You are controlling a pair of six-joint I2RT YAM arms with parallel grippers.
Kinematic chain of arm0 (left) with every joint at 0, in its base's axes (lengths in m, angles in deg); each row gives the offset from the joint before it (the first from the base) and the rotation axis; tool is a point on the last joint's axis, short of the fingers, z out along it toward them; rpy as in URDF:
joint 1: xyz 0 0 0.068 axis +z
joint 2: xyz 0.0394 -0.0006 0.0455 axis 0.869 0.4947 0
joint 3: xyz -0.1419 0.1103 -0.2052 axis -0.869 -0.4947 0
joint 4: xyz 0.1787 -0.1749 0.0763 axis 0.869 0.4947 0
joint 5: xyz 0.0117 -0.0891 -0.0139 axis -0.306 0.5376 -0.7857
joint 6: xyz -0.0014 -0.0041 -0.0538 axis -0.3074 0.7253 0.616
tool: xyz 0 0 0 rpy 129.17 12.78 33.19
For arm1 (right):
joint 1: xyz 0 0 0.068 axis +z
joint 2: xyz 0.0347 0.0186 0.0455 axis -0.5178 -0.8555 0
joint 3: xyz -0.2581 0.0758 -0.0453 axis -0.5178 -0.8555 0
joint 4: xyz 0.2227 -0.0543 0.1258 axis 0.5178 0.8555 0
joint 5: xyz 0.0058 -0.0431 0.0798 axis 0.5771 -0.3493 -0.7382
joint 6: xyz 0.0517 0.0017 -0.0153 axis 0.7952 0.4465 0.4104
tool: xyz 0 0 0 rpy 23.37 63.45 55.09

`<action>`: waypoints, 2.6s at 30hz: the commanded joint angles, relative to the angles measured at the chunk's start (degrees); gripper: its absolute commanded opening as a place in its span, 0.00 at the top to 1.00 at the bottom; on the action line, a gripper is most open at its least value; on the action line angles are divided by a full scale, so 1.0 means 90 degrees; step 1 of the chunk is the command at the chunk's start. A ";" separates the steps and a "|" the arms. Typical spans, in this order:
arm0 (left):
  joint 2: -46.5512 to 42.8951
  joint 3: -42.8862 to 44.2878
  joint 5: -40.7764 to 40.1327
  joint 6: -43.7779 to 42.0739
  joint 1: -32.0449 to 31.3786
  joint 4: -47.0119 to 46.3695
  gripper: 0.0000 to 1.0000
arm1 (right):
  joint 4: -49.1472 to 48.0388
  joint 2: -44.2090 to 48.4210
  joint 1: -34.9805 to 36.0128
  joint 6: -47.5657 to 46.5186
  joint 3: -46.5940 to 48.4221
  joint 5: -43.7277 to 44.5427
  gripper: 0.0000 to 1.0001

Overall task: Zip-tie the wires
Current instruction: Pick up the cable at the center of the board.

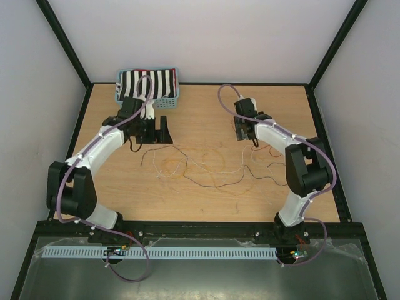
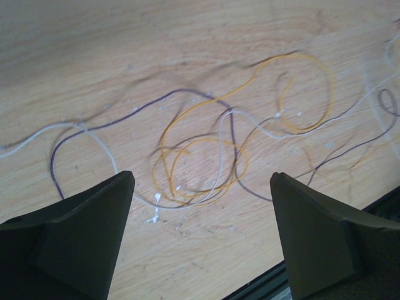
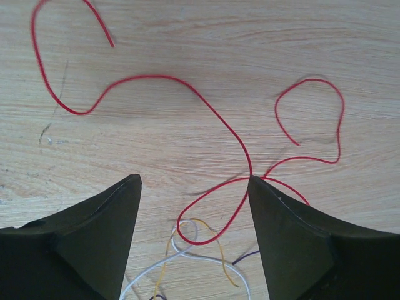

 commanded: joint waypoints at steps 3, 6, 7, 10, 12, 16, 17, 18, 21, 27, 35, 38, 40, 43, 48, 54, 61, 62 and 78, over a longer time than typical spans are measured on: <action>0.0210 0.1030 0.0671 0.0184 -0.0159 0.0017 0.08 | 0.0107 0.0625 -0.0117 0.0133 -0.0112 0.0361 0.15; 0.0656 0.1519 0.0661 0.0259 -0.0451 0.0005 0.09 | 0.0108 0.0686 -0.0240 0.0126 -0.0199 0.0272 0.15; 0.0814 0.1679 0.0650 0.0293 -0.0530 0.0004 0.09 | 0.0108 0.0686 -0.0293 0.0138 -0.0237 0.0207 0.15; 0.1328 0.2120 0.0731 0.0406 -0.0692 0.0001 0.11 | 0.0062 0.0636 -0.0414 0.0193 -0.0376 -0.0075 0.17; 0.1606 0.2358 0.0750 0.0447 -0.0761 -0.0015 0.12 | -0.0015 0.0561 -0.0444 0.0225 -0.0477 -0.0262 0.19; 0.2020 0.2696 0.0841 0.0572 -0.0795 -0.0042 0.16 | -0.0099 0.0423 -0.0458 0.0248 -0.0620 -0.0590 0.35; 0.2127 0.2792 0.0895 0.0618 -0.0818 -0.0071 0.17 | -0.0108 0.0434 -0.0455 0.0259 -0.0649 -0.0624 0.42; 0.2262 0.2925 0.0981 0.0668 -0.0838 -0.0109 0.18 | -0.0113 0.0474 -0.0456 0.0250 -0.0659 -0.0624 0.52; 0.2843 0.3382 0.1231 0.1047 -0.0914 -0.0328 0.19 | -0.0114 0.0646 -0.0455 0.0213 -0.0686 -0.0521 0.72; 0.4143 0.4702 0.1439 0.1674 -0.1199 -0.0584 0.21 | -0.0114 0.0786 -0.0466 0.0105 -0.0776 -0.0445 0.92; 0.5349 0.6018 0.1453 0.2196 -0.1575 -0.0584 0.23 | -0.0181 0.0919 -0.0465 -0.0022 -0.0894 -0.0510 1.00; 0.5685 0.6383 0.1430 0.2324 -0.1716 -0.0592 0.24 | -0.0199 0.1051 -0.0465 -0.0061 -0.0926 -0.0545 1.00; 0.5940 0.6609 0.1411 0.2423 -0.1799 -0.0635 0.24 | -0.0207 0.1127 -0.0465 -0.0101 -0.0934 -0.0559 1.00; 0.6285 0.6997 0.1361 0.2587 -0.1938 -0.0680 0.24 | -0.0211 0.1187 -0.0465 -0.0114 -0.0974 -0.0569 1.00; 0.6811 0.7477 0.1234 0.2808 -0.2163 -0.0798 0.25 | -0.0211 0.1227 -0.0465 -0.0112 -0.0973 -0.0675 1.00; 0.7145 0.7659 0.1093 0.2979 -0.2266 -0.0761 0.29 | -0.0221 0.1320 -0.0465 -0.0127 -0.0995 -0.0718 1.00; 0.7377 0.7717 0.1250 0.3214 -0.2377 -0.1151 0.59 | -0.0252 0.1381 -0.0465 -0.0130 -0.1024 -0.0724 1.00; 0.7378 0.7717 0.1283 0.3253 -0.2379 -0.1210 0.69 | -0.0259 0.1398 -0.0465 -0.0153 -0.1029 -0.0686 1.00; 0.5005 0.6633 0.0769 0.2372 -0.2462 -0.1670 1.00 | 0.0150 0.2108 -0.0475 -0.1210 0.0087 0.2297 1.00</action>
